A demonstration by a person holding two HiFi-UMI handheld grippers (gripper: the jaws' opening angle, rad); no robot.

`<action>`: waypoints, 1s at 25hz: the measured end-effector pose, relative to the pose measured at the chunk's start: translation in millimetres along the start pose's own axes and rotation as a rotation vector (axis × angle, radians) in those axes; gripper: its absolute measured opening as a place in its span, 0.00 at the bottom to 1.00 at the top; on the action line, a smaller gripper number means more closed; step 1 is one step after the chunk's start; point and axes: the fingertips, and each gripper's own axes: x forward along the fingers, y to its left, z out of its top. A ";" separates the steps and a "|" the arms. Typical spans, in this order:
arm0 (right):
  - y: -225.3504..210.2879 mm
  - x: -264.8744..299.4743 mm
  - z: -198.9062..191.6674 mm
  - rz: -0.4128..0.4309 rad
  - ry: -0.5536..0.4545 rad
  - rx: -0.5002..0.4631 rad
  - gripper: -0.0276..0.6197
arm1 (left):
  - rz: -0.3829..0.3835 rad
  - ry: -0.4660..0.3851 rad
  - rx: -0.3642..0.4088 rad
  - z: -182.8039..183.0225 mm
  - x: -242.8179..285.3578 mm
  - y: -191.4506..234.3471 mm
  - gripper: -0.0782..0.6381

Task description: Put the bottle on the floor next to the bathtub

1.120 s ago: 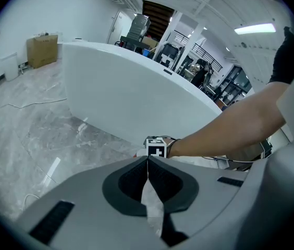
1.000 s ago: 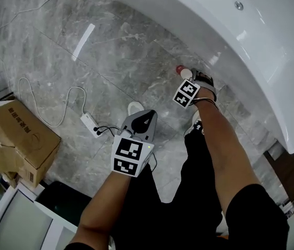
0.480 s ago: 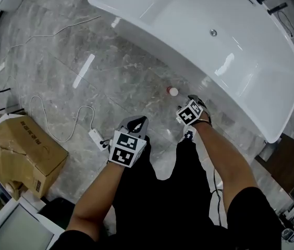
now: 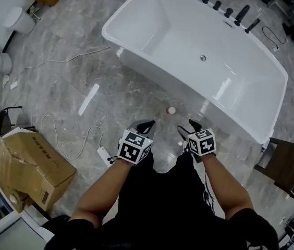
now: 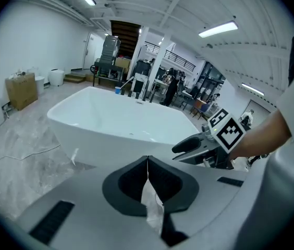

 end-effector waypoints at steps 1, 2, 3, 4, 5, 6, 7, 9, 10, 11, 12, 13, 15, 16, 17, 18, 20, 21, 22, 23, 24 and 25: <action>7.4 -16.1 9.8 0.012 -0.042 0.024 0.42 | -0.012 -0.006 -0.001 7.8 -6.4 -5.6 0.13; 15.2 -32.3 19.5 0.028 -0.086 0.043 0.32 | -0.031 -0.014 -0.005 16.0 -15.3 -12.5 0.13; 23.9 -48.9 27.9 0.048 -0.129 0.060 0.28 | -0.056 -0.028 -0.009 24.3 -26.7 -21.2 0.13; 32.5 -66.0 35.1 0.071 -0.173 0.076 0.23 | -0.084 -0.048 -0.008 32.3 -39.2 -31.2 0.13; 40.0 -83.5 42.1 0.091 -0.217 0.085 0.17 | -0.106 -0.069 0.004 39.9 -50.9 -41.0 0.13; 46.3 -100.6 49.7 0.108 -0.262 0.084 0.14 | -0.118 -0.089 0.025 46.9 -60.7 -48.9 0.13; 52.7 -117.1 57.8 0.127 -0.308 0.074 0.13 | -0.118 -0.107 0.054 53.0 -68.2 -54.4 0.13; 70.0 -147.7 74.5 0.194 -0.403 0.054 0.11 | -0.104 -0.139 0.103 62.9 -77.6 -59.6 0.13; 79.5 -161.3 81.3 0.229 -0.445 0.054 0.10 | -0.100 -0.154 0.117 67.3 -80.0 -61.3 0.13; 87.7 -172.9 85.7 0.245 -0.475 0.056 0.10 | -0.103 -0.168 0.124 71.4 -81.9 -63.2 0.13; 94.6 -182.5 87.8 0.239 -0.494 0.054 0.10 | -0.112 -0.181 0.128 75.2 -83.7 -65.4 0.13; 100.3 -190.4 88.6 0.215 -0.508 0.047 0.10 | -0.124 -0.193 0.131 78.8 -86.0 -67.9 0.13; 108.4 -201.8 85.4 0.152 -0.525 0.035 0.10 | -0.151 -0.209 0.149 83.3 -92.1 -74.8 0.13; 110.9 -205.3 81.6 0.125 -0.531 0.043 0.10 | -0.165 -0.213 0.167 83.6 -95.4 -79.2 0.13; 112.4 -207.2 77.1 0.103 -0.537 0.062 0.10 | -0.179 -0.212 0.190 83.0 -98.3 -83.5 0.13; 113.3 -208.2 72.5 0.083 -0.545 0.087 0.10 | -0.192 -0.207 0.214 81.2 -100.3 -87.8 0.13; 113.3 -211.8 62.6 0.055 -0.573 0.143 0.10 | -0.224 -0.185 0.257 73.9 -100.8 -99.1 0.13; 112.6 -215.8 56.2 0.045 -0.592 0.173 0.10 | -0.243 -0.172 0.275 68.6 -99.6 -107.1 0.13; 111.4 -220.6 49.3 0.036 -0.611 0.202 0.10 | -0.261 -0.163 0.289 63.2 -98.2 -115.8 0.13; 109.7 -225.4 42.9 0.027 -0.628 0.225 0.10 | -0.275 -0.157 0.299 59.0 -96.9 -123.7 0.13; 107.9 -229.5 37.7 0.022 -0.640 0.239 0.10 | -0.283 -0.156 0.305 56.5 -96.1 -130.4 0.13; 106.9 -233.1 33.6 0.022 -0.648 0.244 0.10 | -0.287 -0.160 0.308 55.3 -96.5 -136.1 0.13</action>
